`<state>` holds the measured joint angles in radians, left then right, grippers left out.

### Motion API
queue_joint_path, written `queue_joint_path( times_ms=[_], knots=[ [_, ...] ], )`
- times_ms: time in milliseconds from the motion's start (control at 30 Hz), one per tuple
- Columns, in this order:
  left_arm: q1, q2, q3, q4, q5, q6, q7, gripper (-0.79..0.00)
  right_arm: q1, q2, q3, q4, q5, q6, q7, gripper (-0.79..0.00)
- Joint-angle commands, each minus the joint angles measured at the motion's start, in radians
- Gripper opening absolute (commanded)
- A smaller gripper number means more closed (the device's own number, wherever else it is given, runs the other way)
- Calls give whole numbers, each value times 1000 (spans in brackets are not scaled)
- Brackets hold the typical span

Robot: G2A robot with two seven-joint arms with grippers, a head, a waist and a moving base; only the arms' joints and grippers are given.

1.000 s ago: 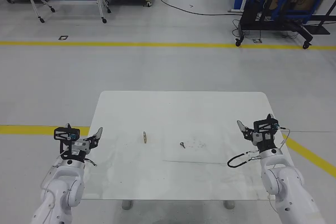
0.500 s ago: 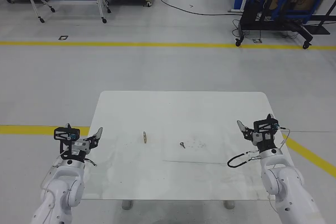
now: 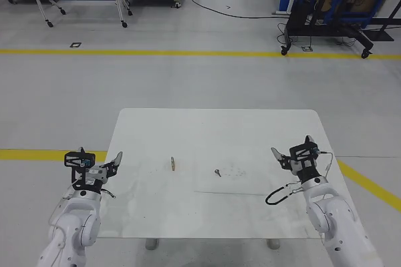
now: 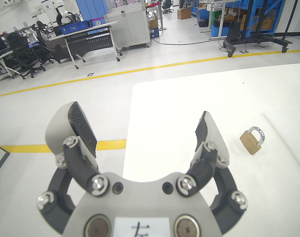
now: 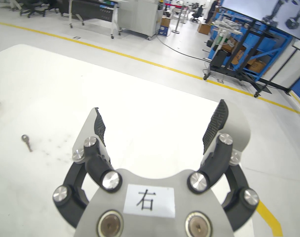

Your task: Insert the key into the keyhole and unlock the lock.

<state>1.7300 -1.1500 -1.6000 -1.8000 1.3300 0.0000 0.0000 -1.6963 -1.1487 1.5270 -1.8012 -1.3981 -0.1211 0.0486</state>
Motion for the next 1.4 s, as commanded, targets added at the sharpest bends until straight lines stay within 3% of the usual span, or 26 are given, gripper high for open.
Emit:
queue_joint_path(
  times_ms=[0,67,400,800,1133,1267,1367],
  knots=[
    [0,0,0,0,0,0,0,0,24,0,-33,10,-17,-53,28,0],
    [0,0,0,0,0,0,0,0,50,0,-42,27,31,-116,41,0],
    [0,0,0,0,0,0,0,0,50,1,-46,27,22,-135,52,0],
    [0,0,0,0,0,0,0,0,274,18,-122,209,249,-636,461,0],
    [0,0,0,0,0,0,0,0,478,11,-282,387,481,-763,787,0],
    [0,0,0,0,0,0,0,0,537,6,-332,445,550,-783,816,0],
    [0,0,0,0,0,0,0,0,551,10,-337,465,603,-863,776,0]
  ],
)
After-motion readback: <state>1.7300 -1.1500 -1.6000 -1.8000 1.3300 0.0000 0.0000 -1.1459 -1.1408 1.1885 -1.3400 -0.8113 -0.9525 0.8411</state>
